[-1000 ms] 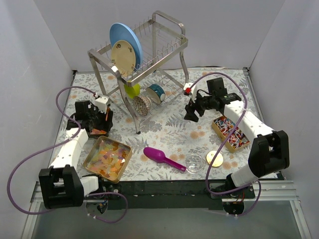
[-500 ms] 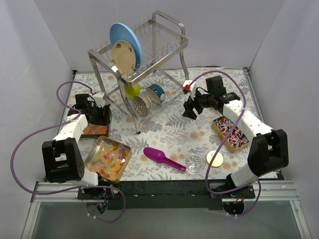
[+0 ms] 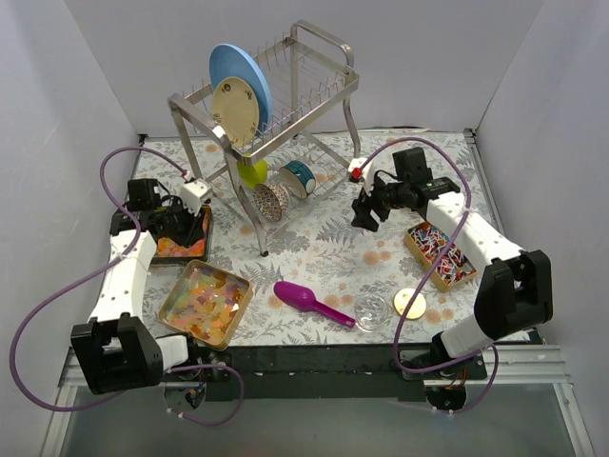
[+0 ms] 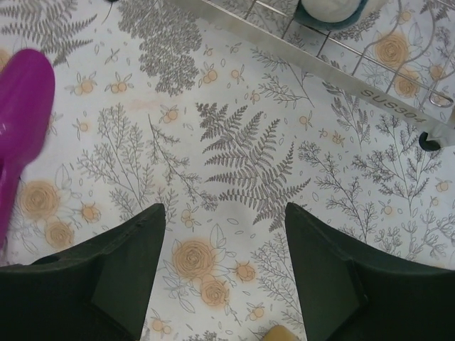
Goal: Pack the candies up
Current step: Pick up the spatula from the center of the board.
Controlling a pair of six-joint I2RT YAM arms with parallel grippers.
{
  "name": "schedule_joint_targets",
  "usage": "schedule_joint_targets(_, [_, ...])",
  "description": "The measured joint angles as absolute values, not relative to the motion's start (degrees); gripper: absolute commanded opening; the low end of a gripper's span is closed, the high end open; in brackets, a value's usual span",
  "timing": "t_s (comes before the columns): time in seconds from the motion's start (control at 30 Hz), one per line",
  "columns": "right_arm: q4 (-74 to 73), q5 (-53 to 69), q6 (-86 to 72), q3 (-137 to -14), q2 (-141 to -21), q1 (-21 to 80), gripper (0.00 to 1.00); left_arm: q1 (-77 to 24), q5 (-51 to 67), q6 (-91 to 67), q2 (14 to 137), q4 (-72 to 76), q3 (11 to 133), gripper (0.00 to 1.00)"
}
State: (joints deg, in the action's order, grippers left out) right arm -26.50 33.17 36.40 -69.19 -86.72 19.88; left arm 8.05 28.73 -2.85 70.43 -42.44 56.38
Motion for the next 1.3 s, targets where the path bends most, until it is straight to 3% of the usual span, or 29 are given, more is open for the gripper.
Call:
schedule_joint_targets(0.17, [-30.41, 31.42, 46.5, -66.96, -85.67, 27.33, 0.74, 8.08, 33.85, 9.26, 70.85, -54.65, 59.11, 0.02])
schedule_joint_targets(0.27, [-31.33, 32.23, 49.84, -62.11, -83.11, 34.24, 0.72, 8.1, 35.62, 12.27, 72.03, -58.94, 57.87, 0.01])
schedule_joint_targets(0.7, [-31.44, 32.1, 44.31, -56.07, -83.59, 49.45, 0.7, 8.58, 34.87, -1.08, 59.79, -49.63, 47.03, 0.02])
schedule_joint_targets(0.93, [-24.21, 22.41, 32.18, -49.23, -83.59, 58.87, 0.7, 9.06, 32.38, -10.79, 48.45, -40.97, 43.92, 0.05])
schedule_joint_targets(1.13, [-19.16, 13.98, 23.33, -46.39, -83.59, 60.4, 0.7, 9.15, 31.83, -15.97, 45.95, -38.37, 43.99, 0.09])
schedule_joint_targets(1.3, [-16.71, 9.3, 20.56, -44.73, -83.79, 60.38, 0.59, 9.17, 31.75, -17.89, 42.28, -38.41, 44.29, 0.14])
